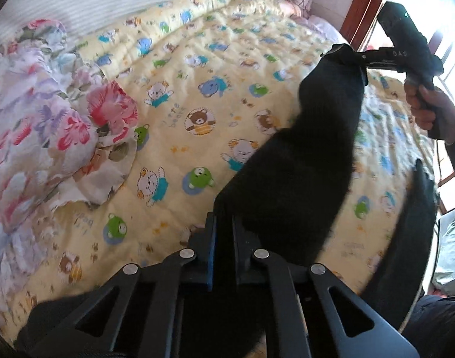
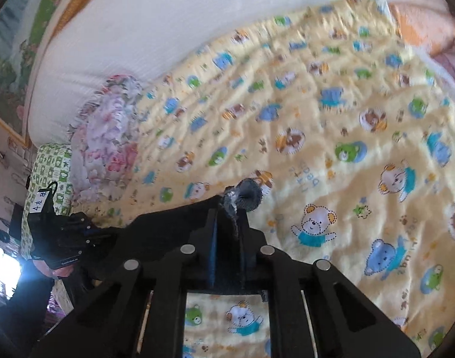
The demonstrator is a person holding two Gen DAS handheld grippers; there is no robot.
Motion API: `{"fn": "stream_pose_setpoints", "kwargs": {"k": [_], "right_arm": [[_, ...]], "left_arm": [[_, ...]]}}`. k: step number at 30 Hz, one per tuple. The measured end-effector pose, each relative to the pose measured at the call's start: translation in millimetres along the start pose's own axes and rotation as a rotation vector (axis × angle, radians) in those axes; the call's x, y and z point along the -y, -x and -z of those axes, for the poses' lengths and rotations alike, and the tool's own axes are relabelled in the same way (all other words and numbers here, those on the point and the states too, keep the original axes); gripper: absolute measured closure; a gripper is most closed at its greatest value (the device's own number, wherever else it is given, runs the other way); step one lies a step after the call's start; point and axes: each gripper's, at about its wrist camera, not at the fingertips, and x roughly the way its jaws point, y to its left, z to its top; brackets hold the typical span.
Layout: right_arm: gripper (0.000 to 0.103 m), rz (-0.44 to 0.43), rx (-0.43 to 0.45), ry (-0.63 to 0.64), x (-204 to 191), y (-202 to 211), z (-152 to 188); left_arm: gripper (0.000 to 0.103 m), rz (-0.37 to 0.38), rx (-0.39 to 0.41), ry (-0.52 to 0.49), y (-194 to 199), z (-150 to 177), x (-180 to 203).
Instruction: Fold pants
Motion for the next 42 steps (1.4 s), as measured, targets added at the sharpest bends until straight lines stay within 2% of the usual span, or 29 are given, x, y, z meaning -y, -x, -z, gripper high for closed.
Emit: {"fn": "stream_pose_setpoints", "kwargs": {"k": [5,14,19,22,26,34,42], "right_arm": [[0.091,-0.006,0.064,0.046,-14,30,11],[0.09,-0.04,0.141,0.108,-29,80,73],[0.091,-0.028,0.157,0.138,-32,93,111],[0.091,-0.064,0.19,0.155,-33,104,143],[0.091,-0.076,0.207,0.16,-32,110,163],[0.091,-0.089,0.298,0.191,-39,132,206],[0.091,-0.065,0.288,0.206,-31,128,244]], "left_arm": [[0.097,0.002,0.059,-0.005,38,22,22],[0.097,0.025,0.121,0.0,78,65,69],[0.097,0.039,0.131,0.01,83,92,93],[0.097,0.037,0.129,0.02,84,107,102],[0.097,0.04,0.147,0.049,90,125,108],[0.097,0.043,0.21,0.054,108,148,125],[0.096,0.026,0.16,0.047,84,177,137]]}}
